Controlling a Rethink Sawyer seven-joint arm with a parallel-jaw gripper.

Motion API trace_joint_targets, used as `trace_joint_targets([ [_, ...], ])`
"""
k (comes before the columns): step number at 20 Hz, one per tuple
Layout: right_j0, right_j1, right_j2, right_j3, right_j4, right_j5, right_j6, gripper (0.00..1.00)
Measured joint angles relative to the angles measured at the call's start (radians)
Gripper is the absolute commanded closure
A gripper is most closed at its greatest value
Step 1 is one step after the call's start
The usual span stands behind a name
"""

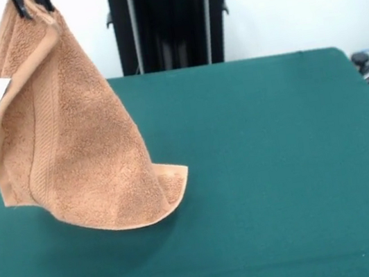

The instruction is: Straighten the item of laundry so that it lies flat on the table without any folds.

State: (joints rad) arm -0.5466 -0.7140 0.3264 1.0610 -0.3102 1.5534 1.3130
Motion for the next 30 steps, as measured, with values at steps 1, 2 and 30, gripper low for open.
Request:
trace_joint_targets([
  [1, 0.002, -0.004, 0.000, 0.008, 0.001, -0.004, 0.000, 1.00],
  [2, 0.006, -0.015, -0.001, 0.027, 0.004, -0.014, 0.000, 1.00],
  [30, 0.212, -0.152, -0.130, 0.256, 0.068, -0.166, 0.030, 1.00],
])
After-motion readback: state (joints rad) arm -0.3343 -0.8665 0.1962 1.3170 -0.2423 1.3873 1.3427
